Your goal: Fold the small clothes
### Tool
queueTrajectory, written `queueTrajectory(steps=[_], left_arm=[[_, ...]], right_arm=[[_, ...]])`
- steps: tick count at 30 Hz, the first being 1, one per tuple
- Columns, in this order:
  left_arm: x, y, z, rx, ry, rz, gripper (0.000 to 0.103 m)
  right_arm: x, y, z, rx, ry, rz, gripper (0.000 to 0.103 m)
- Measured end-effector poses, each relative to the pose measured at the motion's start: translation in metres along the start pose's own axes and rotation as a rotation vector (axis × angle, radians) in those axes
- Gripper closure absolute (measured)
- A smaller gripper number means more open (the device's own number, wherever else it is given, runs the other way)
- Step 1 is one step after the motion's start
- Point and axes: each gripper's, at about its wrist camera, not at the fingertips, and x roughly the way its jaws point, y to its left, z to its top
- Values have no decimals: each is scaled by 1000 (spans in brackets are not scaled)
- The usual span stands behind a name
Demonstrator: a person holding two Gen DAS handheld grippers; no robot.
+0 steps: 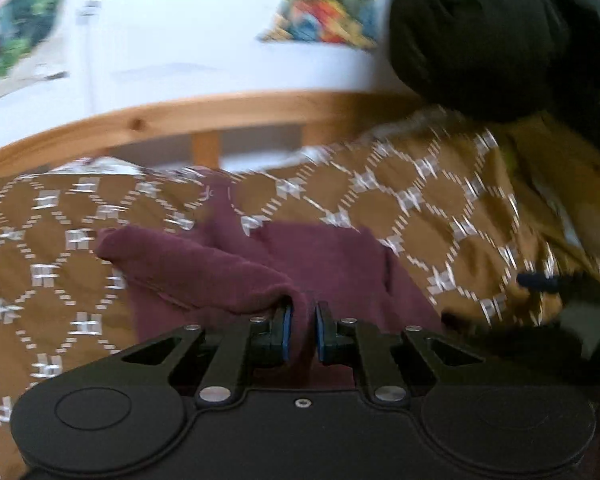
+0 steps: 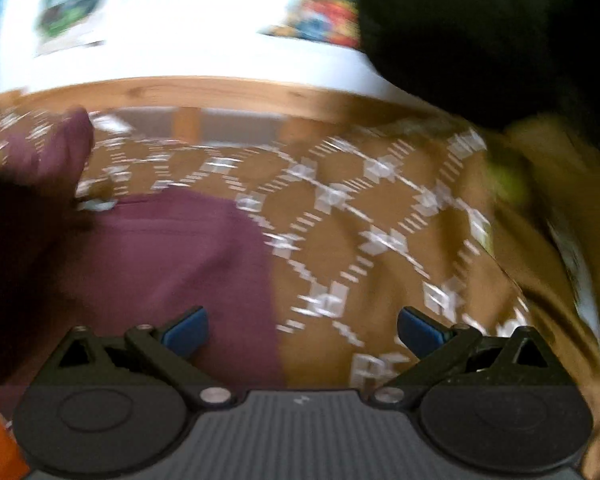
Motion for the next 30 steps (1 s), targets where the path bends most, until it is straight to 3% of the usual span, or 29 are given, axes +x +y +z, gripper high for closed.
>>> queueTrajectory(steps=[2,5,7,10,13,16,18,21,24,30], left_arm=[[10,-15,-11,45,31,-1,87],[19,-29,-24,75,90,-13,73],[16,-33,-28,99,92,-50,43],[-7,-40,-36,156,18,-36,16],[-37,-45,-44,204,-97,6,1],[-61,-42,-53,241,-206,79,1],[-58,-40,-57,277,-216,151,1],[-42,-30,-60,302,-114,186,2],[-25,-15,-67,264,-49,192,3],[-2,-4,-79,260,25,169,15]], right_arm=[[4,-21,-2,88,20,-1,0],[6,-42,-6,202,13,57,0],[5,-51,-7,272,-3,108,0],[5,-56,-6,328,-27,173,0],[1,-56,-5,363,-66,242,0],[0,-48,-2,386,-100,338,0],[1,-40,-5,395,-126,422,0],[4,-26,-9,406,-152,531,0],[13,-5,-9,375,-152,604,0],[43,19,-4,366,-41,670,4]])
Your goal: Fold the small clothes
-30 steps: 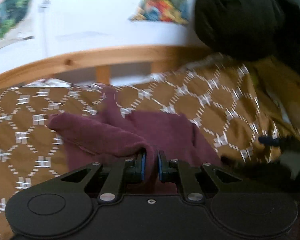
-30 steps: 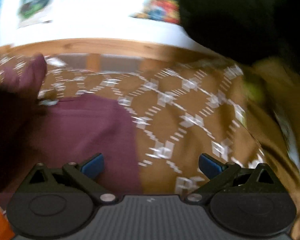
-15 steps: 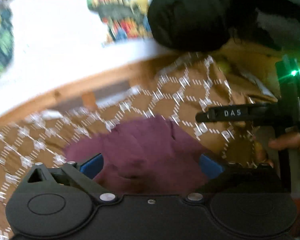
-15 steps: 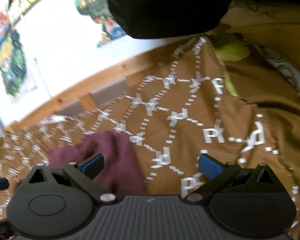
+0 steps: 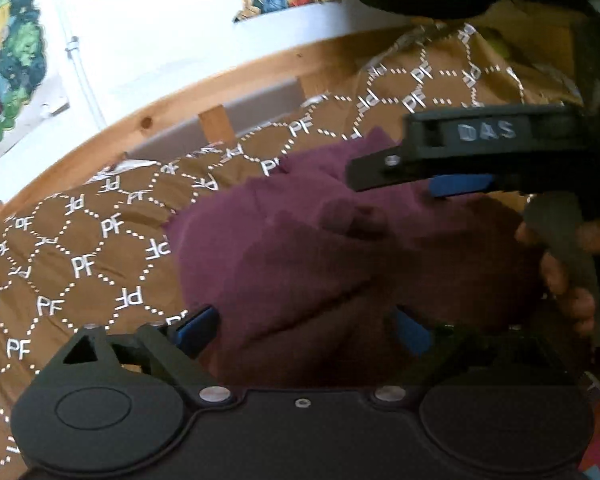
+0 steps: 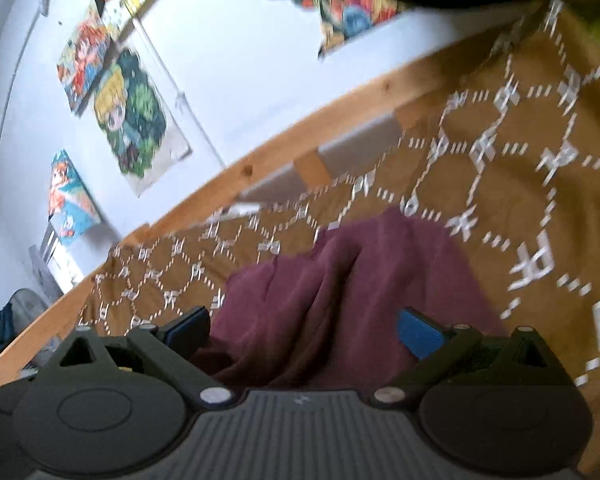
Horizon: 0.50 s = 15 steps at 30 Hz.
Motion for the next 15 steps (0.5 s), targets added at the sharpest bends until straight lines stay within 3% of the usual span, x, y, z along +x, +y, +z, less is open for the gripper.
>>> queueTrajectory(steps=[5,10,12,15], left_arm=[[9,-5,-5,12,7,30,45],[9,-9,-6,3,5,20,74],[5,-11,-6,-2,4,7,79],[-2,-13,-6,7,-9,-11,83]], right_arm=[[6,-9,-5,116,30,45,12],[15,-11,-13,128,65,51,30],[16,-12,-16,151,78,66,43],[15,-18,-18,214,76,87,42]])
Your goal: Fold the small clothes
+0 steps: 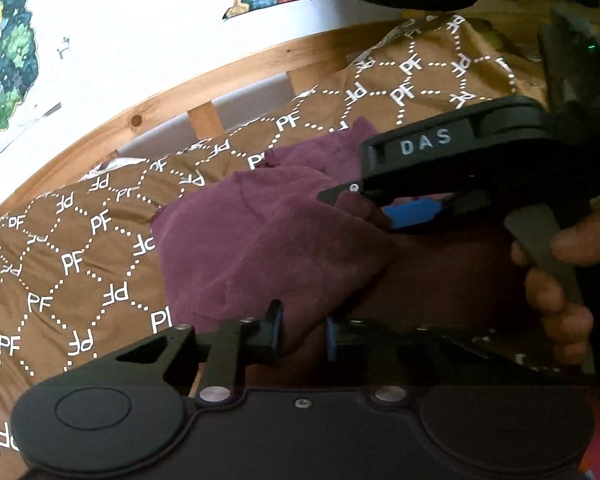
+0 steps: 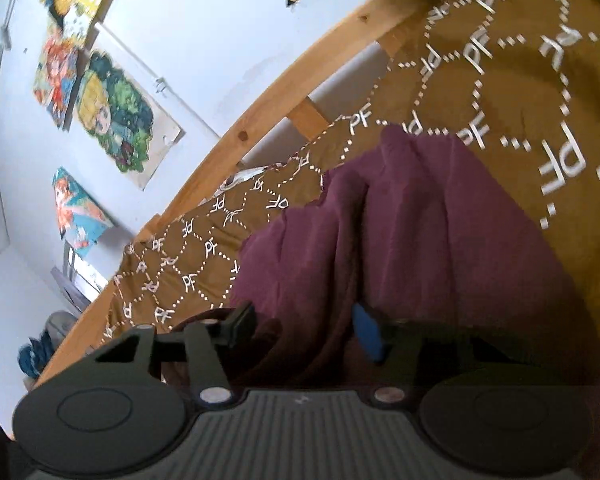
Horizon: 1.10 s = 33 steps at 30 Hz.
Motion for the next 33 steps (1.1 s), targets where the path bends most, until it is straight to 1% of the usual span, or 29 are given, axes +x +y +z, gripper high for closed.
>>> queueTrajectory(steps=[2,4,5,8,11,13,16,18,20,22,25,27,28,30,33], left_arm=[[-6,-1,-1,8,-13,-12,84],[-11,-1,-2,8,-21,-27,84],[-13,-2,-3,11,-22,-31,84],[-15,-4,-7,44,-23,-28,84],[-13,-7,-9,62,-27,-21,84],[-13,-10,-8,72,-33,-20,84],[-16,-16,-3,101,-64,-39,85],[-19,-21,5,103,-96,-60,85],[-23,-27,13,104,-127,-82,85],[-23,-36,20,111,-140,-102,85],[-17,-49,24,151,-118,-126,84],[-14,-54,24,164,-107,-142,84],[-13,-57,24,168,-102,-149,84],[-11,-62,22,189,-96,-138,82],[-10,-60,19,198,-83,-145,76]], right_arm=[[0,-4,2,40,-5,16,39],[0,-7,3,53,-9,16,38],[2,-8,3,51,-6,8,39],[5,-10,1,38,4,-18,47],[6,-10,-1,38,2,-8,79],[2,-3,1,-27,-15,-24,84],[-11,16,5,-180,-75,-63,86],[-22,29,11,-260,-122,-86,87],[-35,36,18,-309,-161,-105,87],[-46,36,23,-340,-178,-135,87],[-56,26,25,-334,-164,-202,87],[-62,14,23,-294,-148,-242,87],[-63,8,23,-273,-140,-247,87],[-62,0,23,-240,-123,-248,87],[-59,-9,23,-201,-103,-258,87]])
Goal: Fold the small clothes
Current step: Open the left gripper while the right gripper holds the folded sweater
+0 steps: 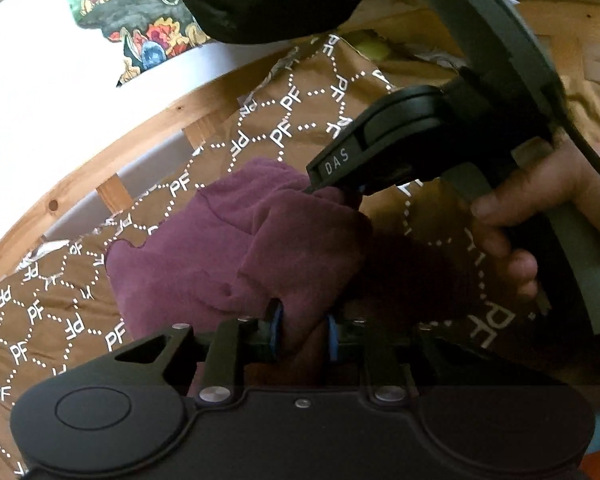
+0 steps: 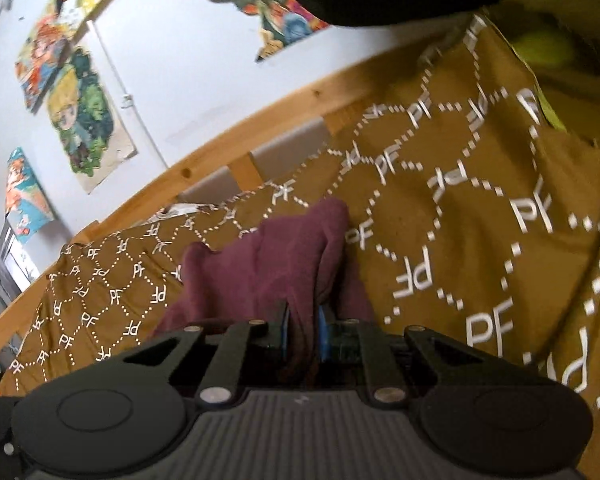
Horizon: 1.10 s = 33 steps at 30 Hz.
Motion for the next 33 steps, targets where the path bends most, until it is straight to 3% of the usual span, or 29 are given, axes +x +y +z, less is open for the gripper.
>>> queueTrajectory(steps=[5,7,9,11,13,14,15,16,19,20,24,28,29,30,33], left_arm=[[-8,1,-6,-42,1,-48,70],[-12,0,-10,-41,7,-55,70],[-16,2,-11,-55,8,-72,69],[-23,8,-12,-100,9,-97,65],[-30,18,-11,-170,10,-127,56],[-35,24,-12,-216,6,-142,52],[-39,31,-12,-269,-2,-150,39],[-44,39,-13,-329,-13,-139,23],[-52,63,-20,-480,-55,-52,14],[-50,70,-21,-516,-44,-21,13],[-25,99,-33,-689,69,64,13],[1,106,-50,-795,153,-4,16],[4,105,-53,-793,162,-6,16],[5,103,-56,-788,167,-8,16],[8,103,-59,-785,166,-26,16]], right_arm=[[3,-15,-3,64,40,9,86],[2,-20,-3,97,45,4,78],[-1,-22,-1,111,36,-3,61],[-5,-21,0,111,20,-6,55],[-10,-18,1,93,-2,-9,54],[-12,-15,3,78,-15,-13,46],[-13,-13,3,60,-33,-22,36],[-14,-10,4,42,-53,-27,32],[-7,1,6,-20,-99,-43,30],[-2,5,7,-45,-101,-62,32],[16,22,2,-195,-90,-159,57],[25,32,-1,-316,-80,-154,67],[27,34,-2,-340,-68,-157,83],[27,34,-2,-345,-63,-165,90],[19,30,0,-287,-85,-194,93]])
